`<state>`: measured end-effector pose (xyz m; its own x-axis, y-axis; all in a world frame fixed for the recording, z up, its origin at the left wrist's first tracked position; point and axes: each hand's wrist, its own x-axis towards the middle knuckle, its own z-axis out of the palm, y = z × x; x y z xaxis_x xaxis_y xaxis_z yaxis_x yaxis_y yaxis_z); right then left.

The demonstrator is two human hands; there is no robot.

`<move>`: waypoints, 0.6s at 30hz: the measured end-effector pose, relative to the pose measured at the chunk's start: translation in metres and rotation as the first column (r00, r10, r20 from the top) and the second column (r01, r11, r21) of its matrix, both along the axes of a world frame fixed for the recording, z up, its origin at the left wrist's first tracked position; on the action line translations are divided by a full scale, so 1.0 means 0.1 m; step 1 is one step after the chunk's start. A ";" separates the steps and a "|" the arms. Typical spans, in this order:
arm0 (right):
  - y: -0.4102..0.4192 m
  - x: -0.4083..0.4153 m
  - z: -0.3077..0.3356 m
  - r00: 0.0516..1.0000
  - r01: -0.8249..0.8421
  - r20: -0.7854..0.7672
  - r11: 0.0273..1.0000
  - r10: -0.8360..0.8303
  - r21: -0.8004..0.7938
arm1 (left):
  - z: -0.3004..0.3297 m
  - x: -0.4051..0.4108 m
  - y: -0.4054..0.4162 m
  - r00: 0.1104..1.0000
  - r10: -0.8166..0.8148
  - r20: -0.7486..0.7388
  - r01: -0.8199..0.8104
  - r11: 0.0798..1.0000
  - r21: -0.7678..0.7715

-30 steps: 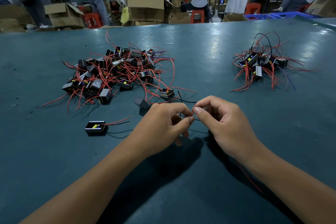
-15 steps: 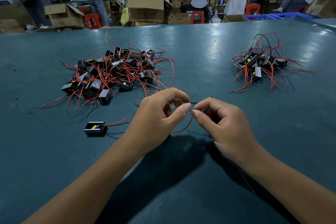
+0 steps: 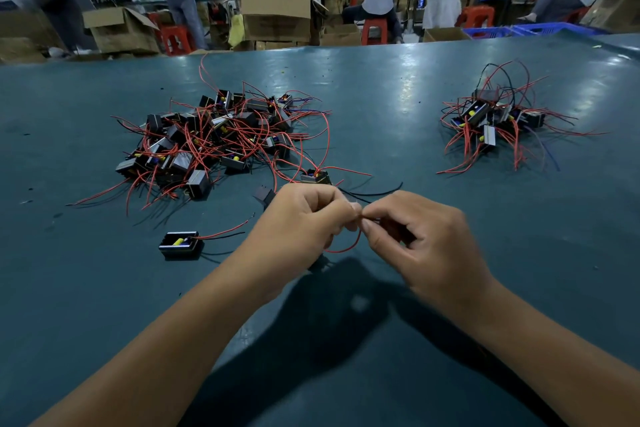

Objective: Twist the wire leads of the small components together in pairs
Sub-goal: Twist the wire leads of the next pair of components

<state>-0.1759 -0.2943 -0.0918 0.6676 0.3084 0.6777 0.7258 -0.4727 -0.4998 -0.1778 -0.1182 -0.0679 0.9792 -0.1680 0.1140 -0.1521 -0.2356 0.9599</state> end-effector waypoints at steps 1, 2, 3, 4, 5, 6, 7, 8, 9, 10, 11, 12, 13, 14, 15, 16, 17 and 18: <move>0.00 0.00 0.00 1.000 0.005 0.030 1.000 -0.005 -0.029 | 0.00 0.00 0.00 0.992 -0.024 -0.125 0.014 0.997 -0.077; 0.00 -0.01 0.00 0.999 0.006 0.051 0.999 -0.004 -0.049 | 0.01 -0.01 0.00 0.972 -0.054 -0.228 0.024 0.991 -0.133; 0.01 -0.01 0.00 0.998 0.003 0.057 0.998 0.000 -0.056 | 0.01 -0.01 0.00 0.956 -0.075 -0.284 0.030 0.987 -0.160; 0.01 0.00 0.00 0.999 -0.003 0.051 0.999 0.006 -0.048 | 0.02 0.00 0.01 0.955 -0.078 -0.287 0.031 0.986 -0.163; 0.00 0.00 0.00 0.999 -0.010 0.038 0.999 0.011 -0.031 | 0.02 0.01 0.04 0.972 -0.058 -0.226 0.029 0.991 -0.129; 0.00 0.01 0.00 1.000 -0.015 0.022 1.000 0.015 -0.012 | 0.02 0.02 0.08 0.995 -0.028 -0.095 0.024 0.999 -0.046; -0.02 0.02 0.00 1.000 -0.018 0.007 1.000 0.018 0.002 | 0.02 0.04 0.13 0.996 -0.023 0.084 0.017 0.997 0.076; -0.03 0.03 0.00 1.000 -0.022 -0.008 1.000 0.022 0.013 | 0.04 0.06 0.17 0.969 -0.067 0.239 0.021 0.981 0.192; -0.04 0.03 0.00 0.999 -0.027 -0.021 0.999 0.028 0.024 | 0.05 0.07 0.22 0.931 -0.134 0.338 0.034 0.958 0.285; -0.04 0.03 0.00 0.999 -0.032 -0.029 0.999 0.033 0.032 | 0.05 0.07 0.25 0.897 -0.194 0.396 0.046 0.935 0.353; -0.04 0.03 0.01 0.999 -0.036 -0.033 0.999 0.037 0.034 | 0.05 0.09 0.28 0.871 -0.245 0.426 0.059 0.913 0.404; -0.04 0.03 0.01 0.998 -0.041 -0.036 0.999 0.042 0.029 | 0.05 0.10 0.29 0.848 -0.276 0.452 0.055 0.895 0.443; -0.04 0.03 0.01 0.998 -0.047 -0.037 0.999 0.048 0.020 | 0.05 0.11 0.29 0.826 -0.295 0.480 0.043 0.882 0.469; -0.04 0.03 0.01 0.998 -0.055 -0.038 0.998 0.055 0.012 | 0.05 0.12 0.28 0.804 -0.305 0.511 0.026 0.876 0.482; -0.04 0.03 0.01 0.997 -0.063 -0.039 0.998 0.064 0.006 | 0.04 0.14 0.29 0.786 -0.308 0.536 0.014 0.875 0.483; -0.05 0.02 0.01 0.997 -0.072 -0.040 0.997 0.072 0.002 | 0.04 0.14 0.28 0.772 -0.315 0.553 0.009 0.874 0.486; -0.05 0.02 0.02 0.996 -0.079 -0.038 0.997 0.079 -0.003 | 0.04 0.14 0.28 0.758 -0.328 0.564 0.008 0.869 0.494; -0.05 0.02 0.02 0.996 -0.084 -0.034 0.996 0.084 -0.010 | 0.04 0.14 0.29 0.748 -0.341 0.570 0.008 0.863 0.505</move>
<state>-0.1738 -0.2994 -0.0898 0.6612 0.3719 0.6515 0.7461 -0.4169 -0.5193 -0.1635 -0.0893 -0.0636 0.6551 -0.5215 0.5467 -0.7530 -0.5095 0.4163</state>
